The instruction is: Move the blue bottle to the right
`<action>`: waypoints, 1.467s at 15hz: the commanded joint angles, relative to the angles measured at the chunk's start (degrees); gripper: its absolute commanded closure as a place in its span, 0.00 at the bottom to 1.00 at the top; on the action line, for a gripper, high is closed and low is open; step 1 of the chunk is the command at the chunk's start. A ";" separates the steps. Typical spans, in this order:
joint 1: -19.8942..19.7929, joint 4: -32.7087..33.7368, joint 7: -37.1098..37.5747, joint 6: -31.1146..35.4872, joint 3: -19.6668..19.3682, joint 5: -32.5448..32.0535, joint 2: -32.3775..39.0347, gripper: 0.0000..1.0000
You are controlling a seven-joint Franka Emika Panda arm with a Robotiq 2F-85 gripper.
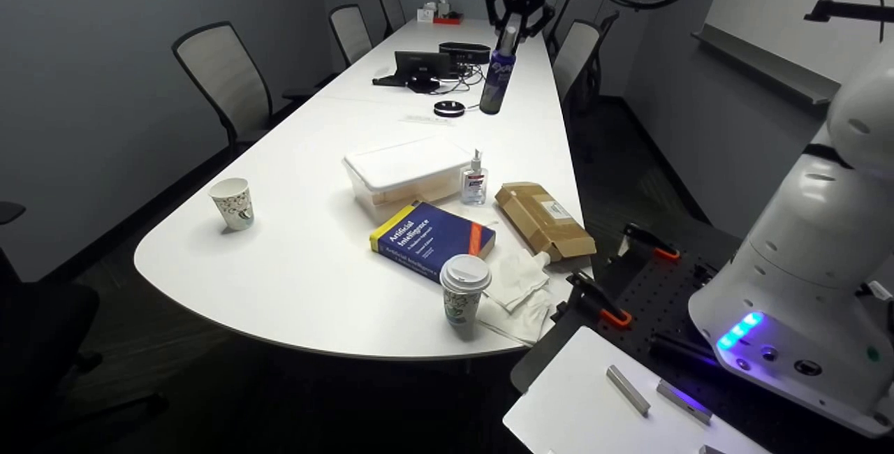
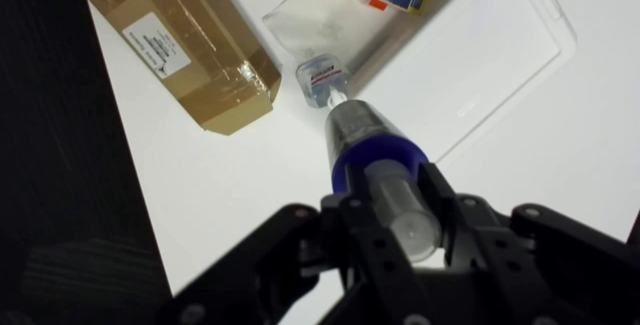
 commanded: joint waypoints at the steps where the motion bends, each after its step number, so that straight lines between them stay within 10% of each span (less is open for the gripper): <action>1: -2.51 4.36 -5.05 0.34 -1.77 1.54 2.46 0.93; 22: -12.66 28.03 -32.35 -0.04 -6.63 15.22 33.68 0.93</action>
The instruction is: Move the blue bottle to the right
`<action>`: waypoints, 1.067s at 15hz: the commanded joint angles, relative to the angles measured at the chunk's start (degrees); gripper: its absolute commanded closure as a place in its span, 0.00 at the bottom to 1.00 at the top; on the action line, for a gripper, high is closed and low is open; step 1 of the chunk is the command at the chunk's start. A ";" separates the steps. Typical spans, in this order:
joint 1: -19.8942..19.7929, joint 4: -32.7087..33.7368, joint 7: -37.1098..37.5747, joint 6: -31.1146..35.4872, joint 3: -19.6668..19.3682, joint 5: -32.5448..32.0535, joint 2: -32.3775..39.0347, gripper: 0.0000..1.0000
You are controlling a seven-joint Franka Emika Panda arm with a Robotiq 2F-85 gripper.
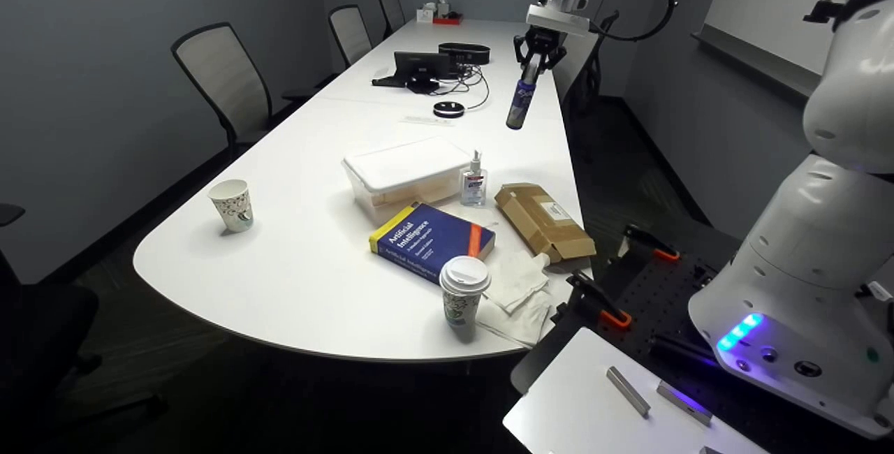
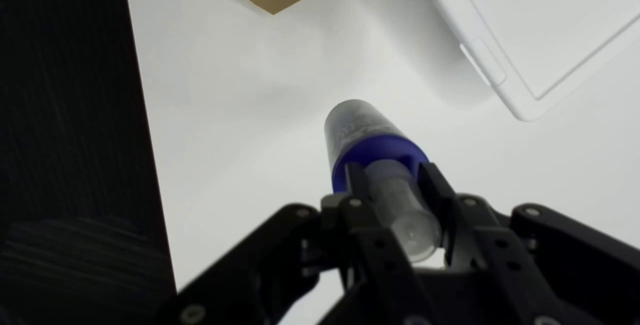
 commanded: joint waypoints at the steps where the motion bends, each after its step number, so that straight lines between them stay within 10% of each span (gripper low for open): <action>1: -1.68 2.54 -3.51 -0.10 0.35 2.00 2.77 0.93; 16: -5.49 7.03 -6.09 -0.01 1.07 3.10 12.63 0.93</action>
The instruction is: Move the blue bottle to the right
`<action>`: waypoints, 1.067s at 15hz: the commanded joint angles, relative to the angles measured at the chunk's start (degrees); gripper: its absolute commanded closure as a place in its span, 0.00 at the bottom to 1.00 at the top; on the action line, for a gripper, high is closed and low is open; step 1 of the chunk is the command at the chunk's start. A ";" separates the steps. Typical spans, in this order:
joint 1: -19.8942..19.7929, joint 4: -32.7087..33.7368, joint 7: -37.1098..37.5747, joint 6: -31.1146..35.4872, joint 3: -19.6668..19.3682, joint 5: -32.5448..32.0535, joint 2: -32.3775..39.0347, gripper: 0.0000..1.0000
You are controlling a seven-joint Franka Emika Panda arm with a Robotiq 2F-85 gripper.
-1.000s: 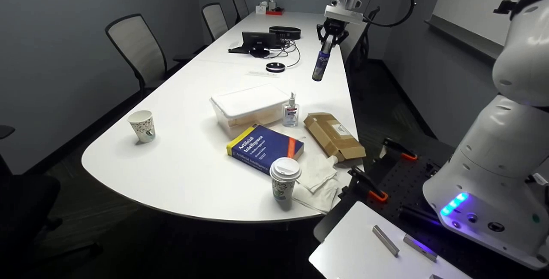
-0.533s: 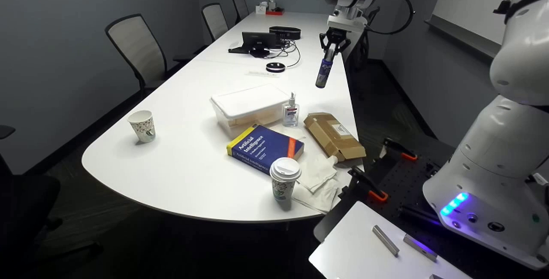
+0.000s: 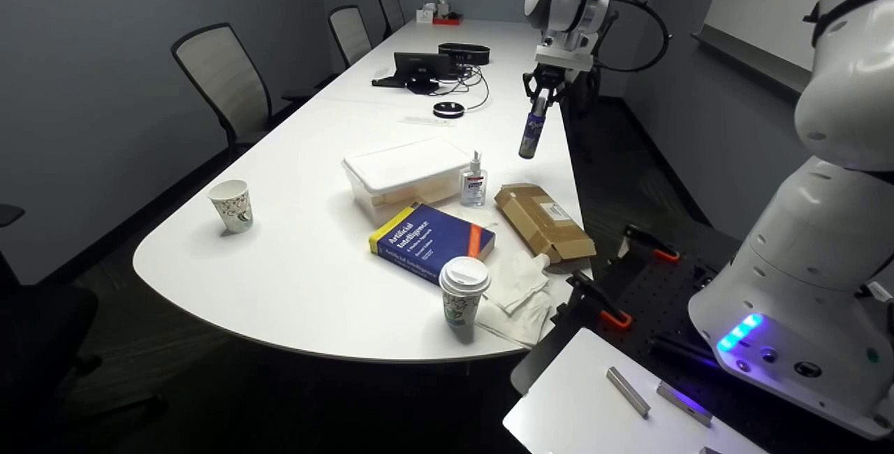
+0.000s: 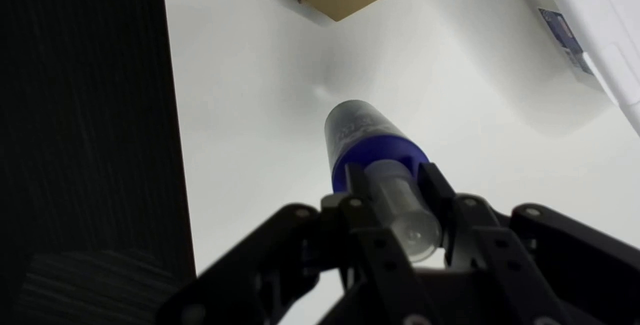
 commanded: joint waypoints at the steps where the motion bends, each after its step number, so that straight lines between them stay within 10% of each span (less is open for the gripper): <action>1: -1.23 2.25 -1.90 -0.23 0.68 1.35 1.95 0.93; 16: -0.03 6.43 2.25 -6.67 -1.62 -1.53 5.36 0.93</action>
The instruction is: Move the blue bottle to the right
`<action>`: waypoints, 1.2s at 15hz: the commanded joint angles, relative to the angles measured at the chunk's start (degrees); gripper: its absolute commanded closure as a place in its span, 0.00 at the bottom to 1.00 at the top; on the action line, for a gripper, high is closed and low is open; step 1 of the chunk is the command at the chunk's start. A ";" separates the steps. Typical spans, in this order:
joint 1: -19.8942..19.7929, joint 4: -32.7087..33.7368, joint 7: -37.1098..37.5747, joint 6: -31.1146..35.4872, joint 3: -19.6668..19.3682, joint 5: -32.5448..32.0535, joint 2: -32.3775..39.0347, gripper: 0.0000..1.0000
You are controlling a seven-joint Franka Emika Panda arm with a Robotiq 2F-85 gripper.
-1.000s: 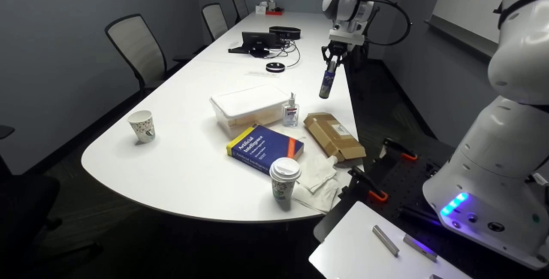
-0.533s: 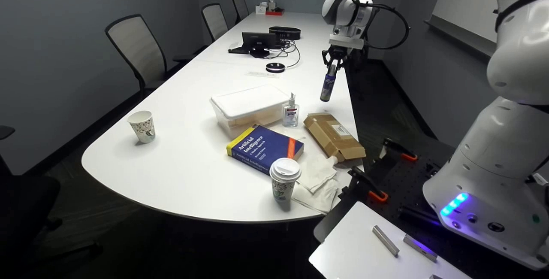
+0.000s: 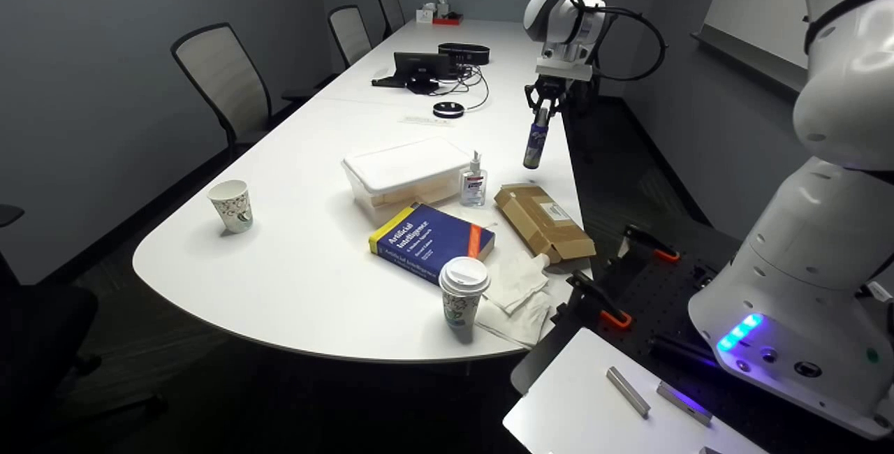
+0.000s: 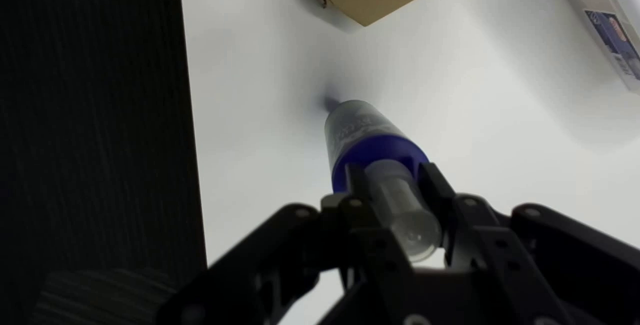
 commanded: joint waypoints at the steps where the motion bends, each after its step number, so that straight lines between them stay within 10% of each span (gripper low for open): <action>1: 0.99 2.67 2.23 -4.91 -1.43 -1.48 0.78 0.93; 11: 1.03 4.42 2.78 -6.66 -1.85 -2.23 2.03 0.93; 12: 1.01 4.55 2.83 -6.66 -1.86 -2.20 2.14 0.45; 18: 0.77 5.24 2.63 -7.03 -1.70 -1.96 2.17 0.07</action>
